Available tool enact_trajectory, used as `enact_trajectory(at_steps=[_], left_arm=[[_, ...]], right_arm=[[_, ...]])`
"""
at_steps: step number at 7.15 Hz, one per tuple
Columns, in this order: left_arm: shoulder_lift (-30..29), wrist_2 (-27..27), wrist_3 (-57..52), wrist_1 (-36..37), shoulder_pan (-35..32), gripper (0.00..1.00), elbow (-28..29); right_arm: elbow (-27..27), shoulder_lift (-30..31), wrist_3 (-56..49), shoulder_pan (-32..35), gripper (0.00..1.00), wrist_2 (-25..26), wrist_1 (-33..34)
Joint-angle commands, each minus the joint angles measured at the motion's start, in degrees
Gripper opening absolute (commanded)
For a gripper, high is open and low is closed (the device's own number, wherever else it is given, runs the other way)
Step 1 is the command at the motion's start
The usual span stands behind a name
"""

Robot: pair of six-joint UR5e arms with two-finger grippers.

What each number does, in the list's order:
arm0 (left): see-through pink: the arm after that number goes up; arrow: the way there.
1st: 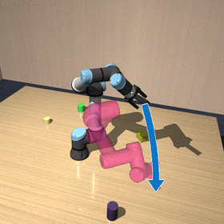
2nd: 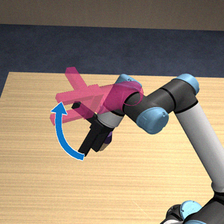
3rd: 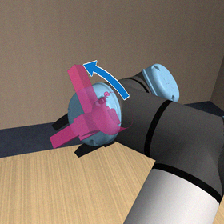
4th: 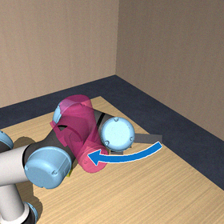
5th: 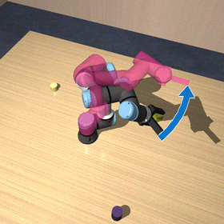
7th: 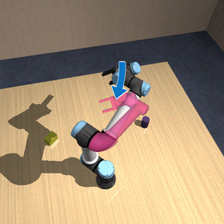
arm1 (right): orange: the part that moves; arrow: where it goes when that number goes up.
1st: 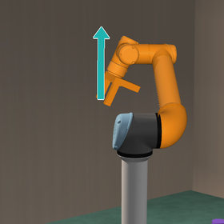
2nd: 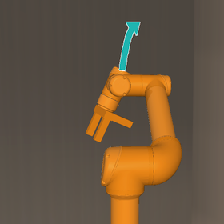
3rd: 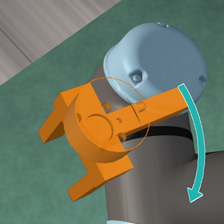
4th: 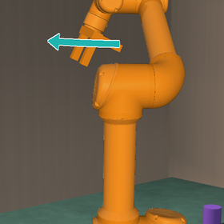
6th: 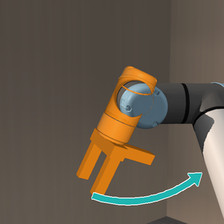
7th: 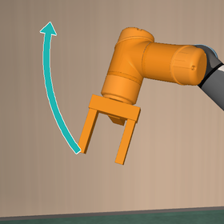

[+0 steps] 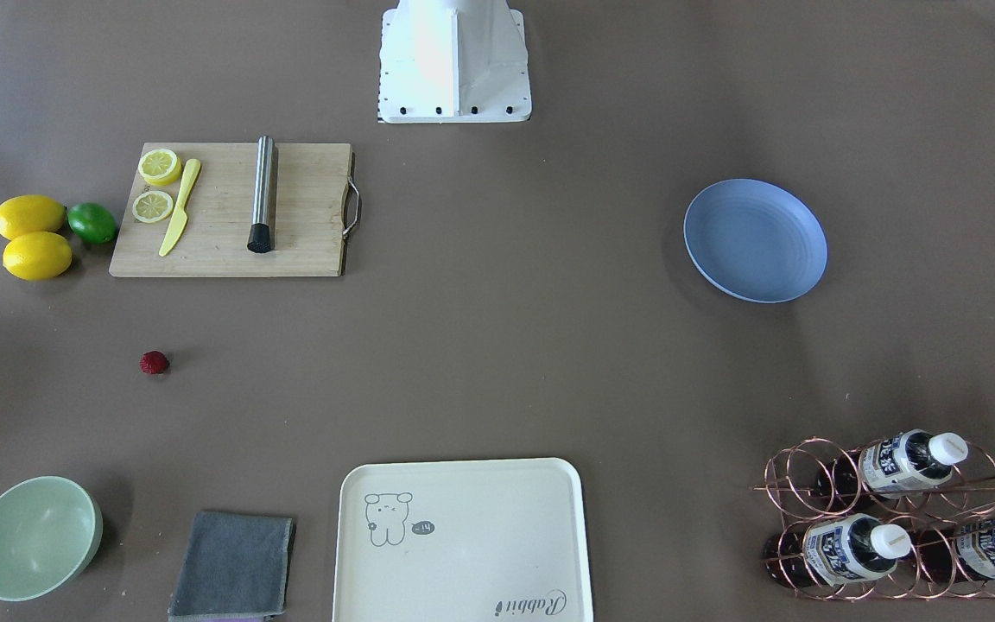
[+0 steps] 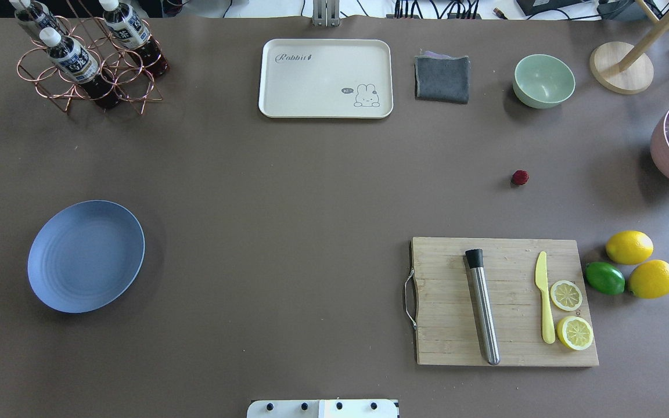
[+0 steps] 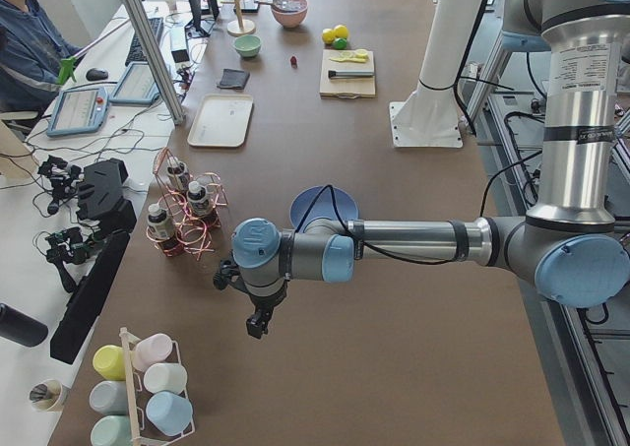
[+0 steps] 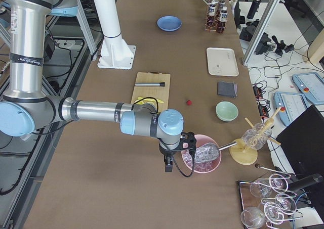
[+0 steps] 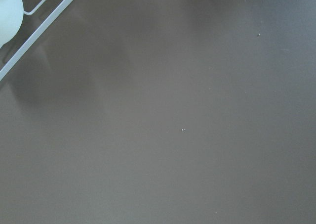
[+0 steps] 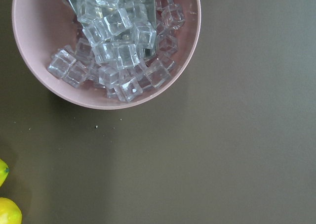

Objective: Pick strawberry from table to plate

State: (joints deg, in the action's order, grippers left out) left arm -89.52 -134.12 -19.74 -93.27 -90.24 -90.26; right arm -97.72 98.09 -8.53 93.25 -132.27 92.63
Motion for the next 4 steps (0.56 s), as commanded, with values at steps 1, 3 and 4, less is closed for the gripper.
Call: enact_trajectory(at_steps=[1,3,4], left_arm=[[-1.5,-0.1,-0.1,-6.7,0.1,0.99,1.2],[-1.5,-1.0,0.0,-9.6,0.1,0.99,2.0],[-1.9,-4.9,2.0,-10.3,0.1,0.99,1.7]], right_arm=[[0.1,0.1,0.0,0.0,1.00,0.0,0.0],[0.0,0.1,0.0,0.0,1.00,0.0,0.0],[0.0,0.1,0.0,0.0,1.00,-0.1,0.0]])
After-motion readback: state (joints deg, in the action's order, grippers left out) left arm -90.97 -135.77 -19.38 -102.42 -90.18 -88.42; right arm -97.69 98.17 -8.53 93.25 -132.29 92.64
